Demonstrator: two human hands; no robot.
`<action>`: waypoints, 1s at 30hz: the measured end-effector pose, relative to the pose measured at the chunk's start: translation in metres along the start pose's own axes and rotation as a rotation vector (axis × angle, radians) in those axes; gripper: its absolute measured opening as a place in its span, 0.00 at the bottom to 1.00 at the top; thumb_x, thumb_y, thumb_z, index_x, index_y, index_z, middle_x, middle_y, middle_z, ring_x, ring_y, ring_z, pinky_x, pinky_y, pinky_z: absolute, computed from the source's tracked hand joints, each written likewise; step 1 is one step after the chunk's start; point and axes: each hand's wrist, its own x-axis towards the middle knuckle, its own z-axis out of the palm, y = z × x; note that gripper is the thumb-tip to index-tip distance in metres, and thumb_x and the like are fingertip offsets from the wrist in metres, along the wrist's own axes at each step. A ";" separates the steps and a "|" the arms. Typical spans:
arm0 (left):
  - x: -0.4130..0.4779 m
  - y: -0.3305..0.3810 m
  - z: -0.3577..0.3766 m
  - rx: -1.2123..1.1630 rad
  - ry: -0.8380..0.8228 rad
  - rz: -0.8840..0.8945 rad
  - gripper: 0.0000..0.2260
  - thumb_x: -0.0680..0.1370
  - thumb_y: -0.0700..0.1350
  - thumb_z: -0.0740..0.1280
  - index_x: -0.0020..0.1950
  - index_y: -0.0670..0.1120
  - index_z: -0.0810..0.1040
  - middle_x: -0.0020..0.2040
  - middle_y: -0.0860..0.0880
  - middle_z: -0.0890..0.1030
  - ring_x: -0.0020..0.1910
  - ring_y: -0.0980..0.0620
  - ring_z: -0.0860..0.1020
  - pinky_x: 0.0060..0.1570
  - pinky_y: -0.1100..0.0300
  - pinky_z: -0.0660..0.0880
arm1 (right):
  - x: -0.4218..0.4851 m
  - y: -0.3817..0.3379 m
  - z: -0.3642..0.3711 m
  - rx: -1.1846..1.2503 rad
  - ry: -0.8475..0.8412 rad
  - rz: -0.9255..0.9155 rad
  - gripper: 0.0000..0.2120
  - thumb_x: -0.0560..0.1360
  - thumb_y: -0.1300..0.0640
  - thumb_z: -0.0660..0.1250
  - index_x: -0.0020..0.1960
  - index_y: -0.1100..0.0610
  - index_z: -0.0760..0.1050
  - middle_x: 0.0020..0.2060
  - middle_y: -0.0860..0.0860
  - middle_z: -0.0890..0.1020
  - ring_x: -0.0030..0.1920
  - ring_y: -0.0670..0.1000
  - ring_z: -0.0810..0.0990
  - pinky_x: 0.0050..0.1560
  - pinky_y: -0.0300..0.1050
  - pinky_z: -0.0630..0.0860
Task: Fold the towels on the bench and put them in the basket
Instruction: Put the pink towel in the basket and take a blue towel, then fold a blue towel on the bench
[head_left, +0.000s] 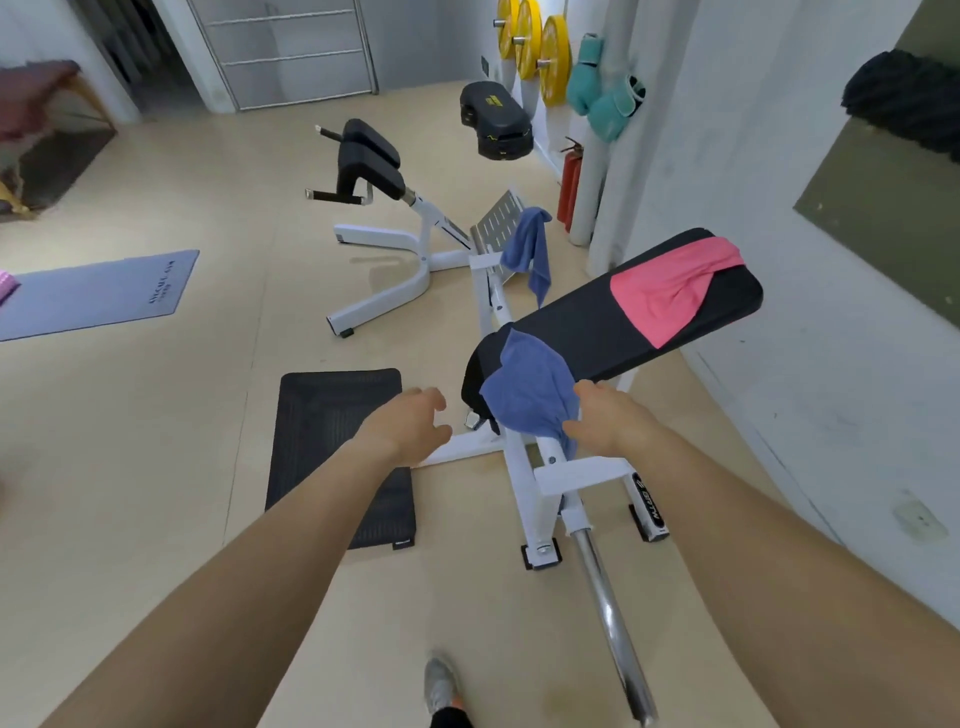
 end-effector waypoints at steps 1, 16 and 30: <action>0.020 -0.012 -0.008 0.007 -0.019 0.009 0.21 0.81 0.51 0.63 0.72 0.46 0.68 0.66 0.46 0.73 0.60 0.48 0.74 0.61 0.53 0.73 | 0.018 -0.008 0.000 0.007 -0.003 0.012 0.20 0.78 0.50 0.62 0.67 0.57 0.66 0.62 0.56 0.72 0.56 0.58 0.75 0.56 0.55 0.77; 0.322 -0.075 0.006 -0.017 -0.239 0.060 0.19 0.80 0.51 0.64 0.71 0.49 0.69 0.66 0.48 0.74 0.60 0.48 0.75 0.61 0.51 0.74 | 0.299 -0.003 0.043 0.100 -0.031 0.248 0.22 0.79 0.55 0.62 0.70 0.59 0.62 0.64 0.58 0.68 0.52 0.59 0.74 0.45 0.50 0.71; 0.586 -0.011 0.168 -0.180 -0.423 0.161 0.30 0.74 0.52 0.72 0.73 0.50 0.66 0.64 0.53 0.73 0.57 0.49 0.76 0.56 0.50 0.76 | 0.525 0.104 0.178 0.047 0.145 0.390 0.18 0.74 0.60 0.65 0.64 0.56 0.70 0.56 0.55 0.74 0.53 0.58 0.74 0.45 0.49 0.67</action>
